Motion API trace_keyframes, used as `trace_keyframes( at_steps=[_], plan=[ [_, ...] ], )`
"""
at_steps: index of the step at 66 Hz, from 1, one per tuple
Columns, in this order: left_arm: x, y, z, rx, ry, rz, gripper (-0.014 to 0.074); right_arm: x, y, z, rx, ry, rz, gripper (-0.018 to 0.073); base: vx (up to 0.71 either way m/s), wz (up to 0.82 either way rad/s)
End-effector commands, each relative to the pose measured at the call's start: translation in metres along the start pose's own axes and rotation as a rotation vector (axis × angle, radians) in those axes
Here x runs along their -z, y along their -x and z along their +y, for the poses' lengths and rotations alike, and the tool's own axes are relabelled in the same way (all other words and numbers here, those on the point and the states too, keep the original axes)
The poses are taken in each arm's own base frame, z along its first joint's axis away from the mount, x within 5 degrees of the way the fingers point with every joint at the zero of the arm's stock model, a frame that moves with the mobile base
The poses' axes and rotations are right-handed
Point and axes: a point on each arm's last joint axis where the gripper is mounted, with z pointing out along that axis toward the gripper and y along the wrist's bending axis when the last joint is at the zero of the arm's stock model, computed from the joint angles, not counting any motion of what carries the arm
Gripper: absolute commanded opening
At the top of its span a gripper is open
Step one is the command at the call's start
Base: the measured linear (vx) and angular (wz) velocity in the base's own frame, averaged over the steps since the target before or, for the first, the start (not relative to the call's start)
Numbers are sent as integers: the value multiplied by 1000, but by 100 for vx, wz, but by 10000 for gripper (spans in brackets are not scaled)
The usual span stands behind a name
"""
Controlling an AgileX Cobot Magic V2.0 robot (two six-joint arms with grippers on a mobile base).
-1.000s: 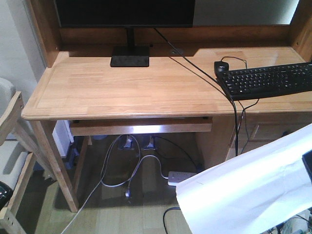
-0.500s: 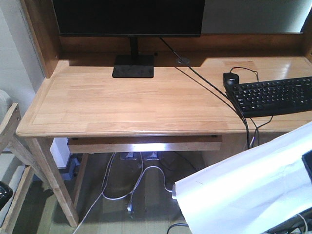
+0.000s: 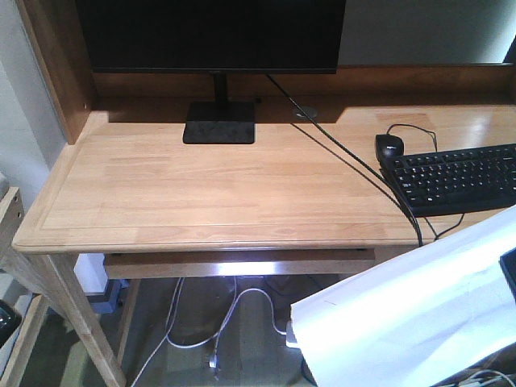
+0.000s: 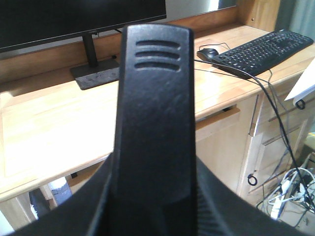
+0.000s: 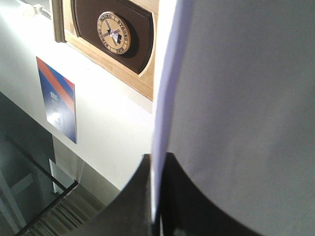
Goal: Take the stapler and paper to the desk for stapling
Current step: 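Drive up to the wooden desk in front of the monitor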
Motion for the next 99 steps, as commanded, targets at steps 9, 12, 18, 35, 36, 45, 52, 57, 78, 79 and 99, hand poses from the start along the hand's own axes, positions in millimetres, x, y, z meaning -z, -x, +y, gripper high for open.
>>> trace_keyframes(
  at_steps=[9,12,18,35,36,45,52,57,78,79,99],
  plan=[
    [4,19,1,20,10,-132,-6,0,0,4,0,53,-10,-1,10,3],
    [4,19,1,20,10,-132,-6,0,0,4,0,53,-10,-1,9,6],
    [4,19,1,20,10,-132,-6,0,0,4,0,53,-10,-1,9,8],
    [4,19,1,20,10,-132,-6,0,0,4,0,53,-10,-1,9,8],
    [4,19,1,20,10,-132,-6,0,0,4,0,53,-10,-1,9,5],
    [4,19,1,20,10,-132,-6,0,0,4,0,53,-10,-1,9,4],
    [4,19,1,20,10,-132,-6,0,0,4,0,53,-10,-1,8,3],
    [4,19,1,20,10,-132,-6,0,0,4,0,53,-10,-1,8,0],
    [4,19,1,20,10,-132,-6,0,0,4,0,53,-10,-1,6,-5],
    [4,19,1,20,10,-132,-6,0,0,4,0,53,-10,-1,5,-6],
    [4,19,1,20,10,-132,-6,0,0,4,0,53,-10,-1,5,-6]
  ],
)
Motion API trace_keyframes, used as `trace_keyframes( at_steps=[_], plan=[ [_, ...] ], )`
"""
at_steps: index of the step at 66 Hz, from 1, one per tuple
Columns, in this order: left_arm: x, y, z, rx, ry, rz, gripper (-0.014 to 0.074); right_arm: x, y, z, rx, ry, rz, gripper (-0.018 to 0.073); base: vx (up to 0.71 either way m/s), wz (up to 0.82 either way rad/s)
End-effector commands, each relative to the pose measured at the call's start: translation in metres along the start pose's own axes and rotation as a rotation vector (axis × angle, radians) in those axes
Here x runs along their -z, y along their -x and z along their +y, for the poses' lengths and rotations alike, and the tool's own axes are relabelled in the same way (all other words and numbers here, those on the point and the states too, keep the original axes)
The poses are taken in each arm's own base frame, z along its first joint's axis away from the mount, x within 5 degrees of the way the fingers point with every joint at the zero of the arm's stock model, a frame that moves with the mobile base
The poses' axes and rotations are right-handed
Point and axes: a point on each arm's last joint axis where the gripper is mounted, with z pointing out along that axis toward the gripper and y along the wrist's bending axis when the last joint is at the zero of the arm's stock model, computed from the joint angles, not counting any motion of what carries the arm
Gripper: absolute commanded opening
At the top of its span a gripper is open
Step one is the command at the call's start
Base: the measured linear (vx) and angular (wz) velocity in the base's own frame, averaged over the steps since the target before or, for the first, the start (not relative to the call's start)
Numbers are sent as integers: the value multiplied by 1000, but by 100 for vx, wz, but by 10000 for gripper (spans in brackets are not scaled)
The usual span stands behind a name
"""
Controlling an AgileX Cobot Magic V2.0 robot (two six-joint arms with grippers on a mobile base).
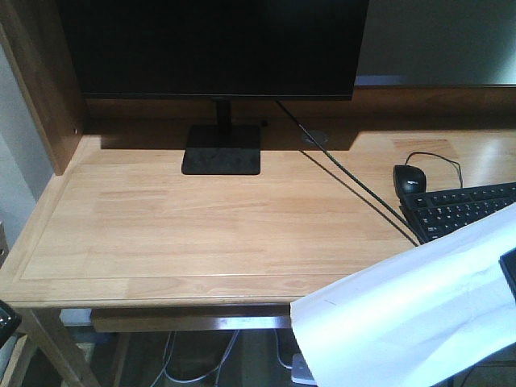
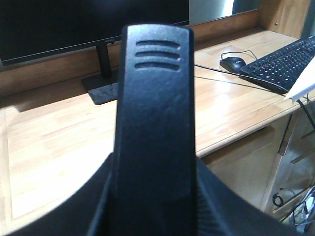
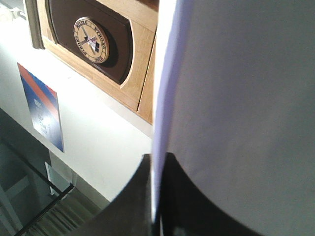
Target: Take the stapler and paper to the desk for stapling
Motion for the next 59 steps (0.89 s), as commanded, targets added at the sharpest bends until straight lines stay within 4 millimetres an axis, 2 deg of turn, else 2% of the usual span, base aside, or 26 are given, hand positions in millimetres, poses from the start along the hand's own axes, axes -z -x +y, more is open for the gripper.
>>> trace_keyframes(
  at_steps=[1,59],
  plan=[
    [4,19,1,20,10,-132,-6,0,0,4,0,53,-10,-1,5,-6],
    [4,19,1,20,10,-132,-6,0,0,4,0,53,-10,-1,6,-3]
  ],
)
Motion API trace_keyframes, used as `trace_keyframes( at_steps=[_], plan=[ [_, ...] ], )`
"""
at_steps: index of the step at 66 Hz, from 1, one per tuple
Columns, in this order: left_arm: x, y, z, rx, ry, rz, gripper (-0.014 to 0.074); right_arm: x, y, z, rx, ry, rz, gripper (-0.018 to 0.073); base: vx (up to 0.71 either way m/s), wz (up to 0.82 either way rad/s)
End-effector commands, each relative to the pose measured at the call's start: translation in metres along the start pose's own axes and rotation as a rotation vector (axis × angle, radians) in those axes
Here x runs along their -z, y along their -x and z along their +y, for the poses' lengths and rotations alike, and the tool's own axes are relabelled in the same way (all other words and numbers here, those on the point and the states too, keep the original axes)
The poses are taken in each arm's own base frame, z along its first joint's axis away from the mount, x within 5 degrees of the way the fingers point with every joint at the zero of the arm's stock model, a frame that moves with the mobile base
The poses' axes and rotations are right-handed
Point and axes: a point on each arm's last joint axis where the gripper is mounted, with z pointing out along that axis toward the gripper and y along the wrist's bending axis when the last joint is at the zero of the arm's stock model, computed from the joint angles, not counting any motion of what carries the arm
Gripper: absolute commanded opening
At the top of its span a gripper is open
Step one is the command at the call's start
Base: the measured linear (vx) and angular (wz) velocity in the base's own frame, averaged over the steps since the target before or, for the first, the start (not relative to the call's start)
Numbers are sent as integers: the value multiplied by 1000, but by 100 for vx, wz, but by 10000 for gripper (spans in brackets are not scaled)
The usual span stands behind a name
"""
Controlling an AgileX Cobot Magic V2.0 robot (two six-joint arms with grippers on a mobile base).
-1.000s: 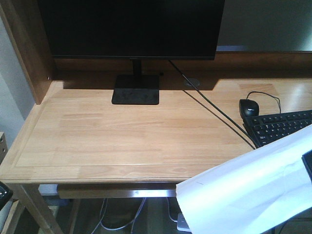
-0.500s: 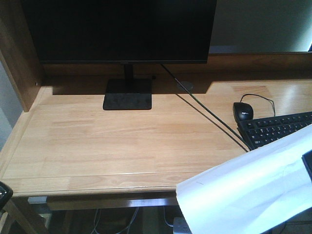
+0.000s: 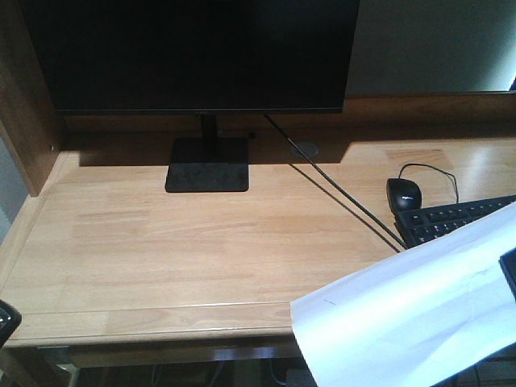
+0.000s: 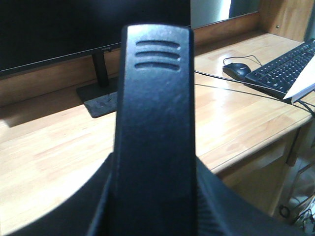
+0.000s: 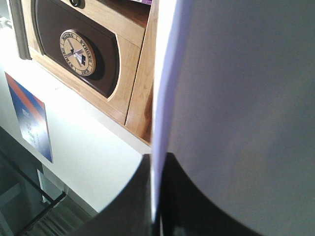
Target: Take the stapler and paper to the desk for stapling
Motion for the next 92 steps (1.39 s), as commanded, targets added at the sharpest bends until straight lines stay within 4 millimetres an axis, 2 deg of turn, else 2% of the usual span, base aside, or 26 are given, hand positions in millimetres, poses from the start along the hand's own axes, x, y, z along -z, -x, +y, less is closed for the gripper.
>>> trace_keyframes(
  at_steps=[1,92],
  plan=[
    [4,19,1,20,10,-132,-6,0,0,4,0,53,-10,-1,6,0],
    [4,19,1,20,10,-132,-6,0,0,4,0,53,-10,-1,1,0]
  ],
)
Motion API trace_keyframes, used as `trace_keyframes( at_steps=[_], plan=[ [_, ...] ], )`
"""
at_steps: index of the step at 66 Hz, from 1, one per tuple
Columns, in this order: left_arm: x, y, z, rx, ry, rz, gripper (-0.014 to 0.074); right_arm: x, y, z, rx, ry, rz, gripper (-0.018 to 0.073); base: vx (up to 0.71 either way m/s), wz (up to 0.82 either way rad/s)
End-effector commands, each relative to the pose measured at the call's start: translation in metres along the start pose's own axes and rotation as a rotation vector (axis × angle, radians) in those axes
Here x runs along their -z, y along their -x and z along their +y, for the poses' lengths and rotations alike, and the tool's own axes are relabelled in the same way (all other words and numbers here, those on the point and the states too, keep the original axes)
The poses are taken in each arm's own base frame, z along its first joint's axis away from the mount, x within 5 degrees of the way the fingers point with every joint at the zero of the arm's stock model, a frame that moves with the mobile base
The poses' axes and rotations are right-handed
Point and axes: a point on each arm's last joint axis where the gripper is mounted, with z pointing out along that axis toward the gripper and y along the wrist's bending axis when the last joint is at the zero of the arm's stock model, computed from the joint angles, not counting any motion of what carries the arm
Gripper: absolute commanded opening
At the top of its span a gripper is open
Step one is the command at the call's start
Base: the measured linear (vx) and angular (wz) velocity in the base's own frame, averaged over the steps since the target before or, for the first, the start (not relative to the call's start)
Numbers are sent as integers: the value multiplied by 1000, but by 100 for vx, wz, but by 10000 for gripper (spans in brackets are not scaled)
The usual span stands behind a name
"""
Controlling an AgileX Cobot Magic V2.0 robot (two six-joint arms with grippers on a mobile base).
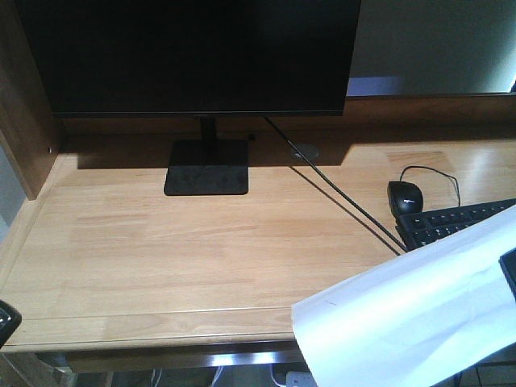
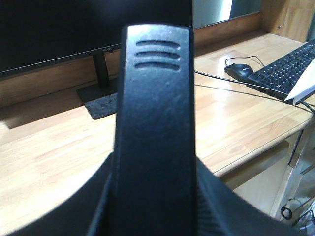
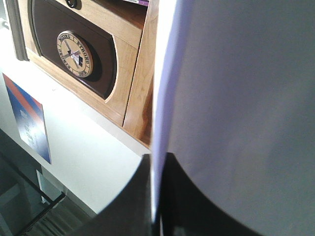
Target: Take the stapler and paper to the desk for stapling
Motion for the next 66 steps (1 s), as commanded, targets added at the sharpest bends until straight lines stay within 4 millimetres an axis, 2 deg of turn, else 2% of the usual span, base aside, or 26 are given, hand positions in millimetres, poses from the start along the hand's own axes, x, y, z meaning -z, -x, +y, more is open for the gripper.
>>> trace_keyframes(
  at_steps=[1,51,66],
  plan=[
    [4,19,1,20,10,-132,-6,0,0,4,0,53,-10,-1,0,0],
    [4,20,2,11,19,-146,-6,0,0,4,0,53,-10,-1,0,0],
    [5,25,0,60,-7,-209,-6,0,0,4,0,53,-10,-1,0,0]
  ],
)
